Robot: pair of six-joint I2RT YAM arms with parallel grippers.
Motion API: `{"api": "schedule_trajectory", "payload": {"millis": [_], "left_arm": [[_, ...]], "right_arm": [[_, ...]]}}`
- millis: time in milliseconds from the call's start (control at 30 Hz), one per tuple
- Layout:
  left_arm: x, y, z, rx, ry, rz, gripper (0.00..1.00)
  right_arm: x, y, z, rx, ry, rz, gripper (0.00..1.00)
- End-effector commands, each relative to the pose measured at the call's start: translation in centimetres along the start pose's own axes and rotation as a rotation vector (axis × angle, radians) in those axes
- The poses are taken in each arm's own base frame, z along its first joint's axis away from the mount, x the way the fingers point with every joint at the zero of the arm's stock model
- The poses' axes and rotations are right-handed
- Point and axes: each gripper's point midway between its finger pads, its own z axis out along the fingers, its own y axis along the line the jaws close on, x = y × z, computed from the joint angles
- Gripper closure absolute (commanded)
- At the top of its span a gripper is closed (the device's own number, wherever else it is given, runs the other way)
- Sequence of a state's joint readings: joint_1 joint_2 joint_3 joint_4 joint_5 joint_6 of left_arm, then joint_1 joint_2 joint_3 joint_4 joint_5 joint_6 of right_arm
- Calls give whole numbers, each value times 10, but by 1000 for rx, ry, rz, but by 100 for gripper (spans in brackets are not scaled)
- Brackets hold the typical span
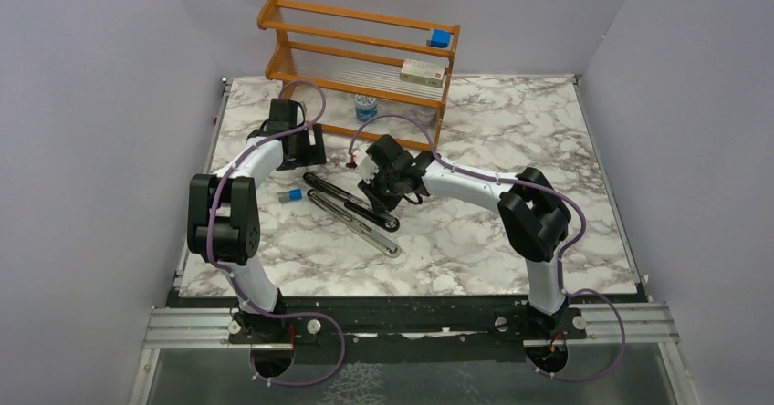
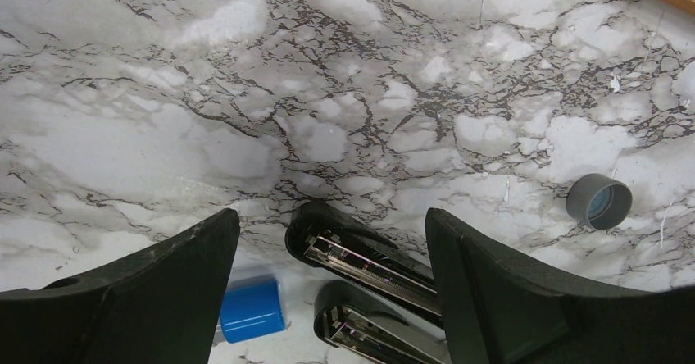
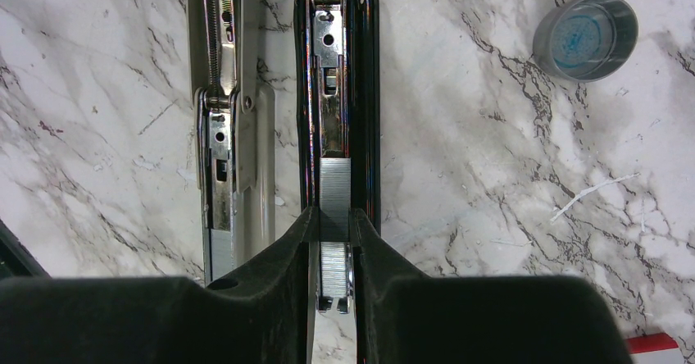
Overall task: Load the staples into the stapler
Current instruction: Adjust the staple in the stapler.
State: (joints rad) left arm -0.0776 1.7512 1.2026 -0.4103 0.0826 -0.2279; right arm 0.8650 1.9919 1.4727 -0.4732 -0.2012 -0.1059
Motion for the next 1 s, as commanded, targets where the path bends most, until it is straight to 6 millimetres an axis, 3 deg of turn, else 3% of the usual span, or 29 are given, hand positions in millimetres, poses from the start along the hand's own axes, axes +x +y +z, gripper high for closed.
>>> {"api": "schedule_trajectory", "payload": {"millis": [0, 967], "left_arm": [[-16, -5, -7, 22, -35, -5, 14], [-15, -5, -5, 25, -31, -6, 14]], "right_arm": [[10, 9, 3, -38, 48, 2, 78], [3, 0, -7, -63, 40, 120, 83]]}}
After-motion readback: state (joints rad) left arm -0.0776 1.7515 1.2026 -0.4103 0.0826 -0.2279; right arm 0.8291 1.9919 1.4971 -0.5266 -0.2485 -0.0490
